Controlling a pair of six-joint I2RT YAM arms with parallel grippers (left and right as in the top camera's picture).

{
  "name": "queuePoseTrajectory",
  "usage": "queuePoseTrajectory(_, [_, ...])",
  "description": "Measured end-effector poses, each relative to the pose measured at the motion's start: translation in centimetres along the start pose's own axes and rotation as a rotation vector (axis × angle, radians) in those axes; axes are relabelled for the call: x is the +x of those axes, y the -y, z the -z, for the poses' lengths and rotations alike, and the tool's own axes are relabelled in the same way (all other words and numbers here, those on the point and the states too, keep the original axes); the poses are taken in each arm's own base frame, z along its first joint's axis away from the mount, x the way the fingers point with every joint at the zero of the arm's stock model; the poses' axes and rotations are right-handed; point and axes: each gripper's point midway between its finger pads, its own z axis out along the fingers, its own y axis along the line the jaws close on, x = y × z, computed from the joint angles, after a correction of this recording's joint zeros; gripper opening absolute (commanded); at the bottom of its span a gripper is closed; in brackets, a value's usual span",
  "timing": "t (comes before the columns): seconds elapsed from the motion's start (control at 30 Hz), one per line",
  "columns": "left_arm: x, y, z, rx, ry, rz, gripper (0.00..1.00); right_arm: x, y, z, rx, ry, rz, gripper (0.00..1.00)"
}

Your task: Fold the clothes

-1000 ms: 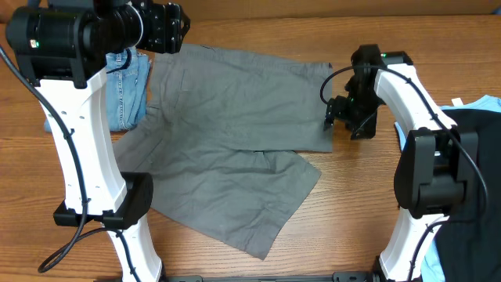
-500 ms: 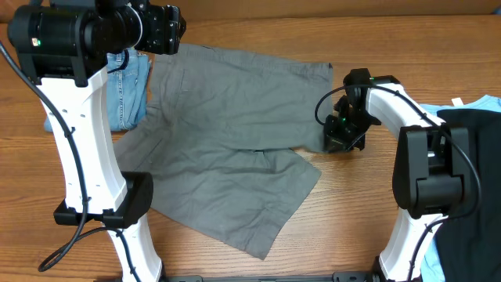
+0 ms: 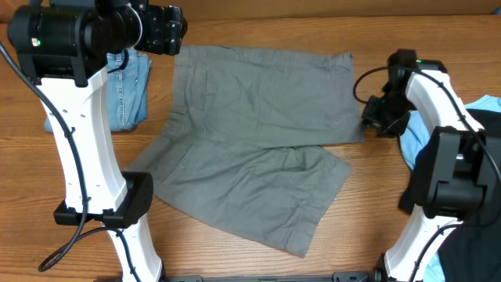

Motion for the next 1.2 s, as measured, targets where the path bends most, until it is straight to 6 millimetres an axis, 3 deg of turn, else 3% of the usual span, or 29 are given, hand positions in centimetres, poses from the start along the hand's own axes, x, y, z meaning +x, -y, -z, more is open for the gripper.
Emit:
queuePoseTrajectory(0.2, [0.0, -0.1, 0.0, -0.003, -0.001, 0.0, 0.82, -1.4, 0.7, 1.3, -0.016, 0.033, -0.034, 0.67])
queuePoseTrajectory(0.53, [0.2, -0.1, -0.3, -0.002, -0.015, 0.004, 0.82, 1.5, -0.8, 3.6, -0.184, -0.077, 0.043, 0.66])
queuePoseTrajectory(0.6, [0.2, -0.1, -0.3, -0.002, -0.015, 0.004, 0.85, 1.9, -1.3, 5.3, -0.219, -0.047, 0.059, 0.67])
queuePoseTrajectory(0.8, [0.2, -0.1, -0.3, -0.002, -0.015, 0.004, 0.86, 4.5, -1.7, 13.3, -0.301, 0.112, 0.097, 0.68])
queuePoseTrajectory(0.9, [0.2, -0.1, -0.3, -0.002, -0.015, 0.004, 0.86, 6.1, -1.5, 15.7, -0.319, 0.149, 0.096, 0.67])
queuePoseTrajectory(1.03, [0.2, -0.1, -0.1, -0.002, -0.011, 0.003, 0.88, 7.1, -1.2, 14.9, -0.31, 0.112, 0.08, 0.67])
queuePoseTrajectory(1.2, [0.0, 0.3, 1.6, -0.005, 0.021, -0.006, 0.91, 8.5, -0.4, 10.1, -0.286, 0.004, 0.05, 0.67])
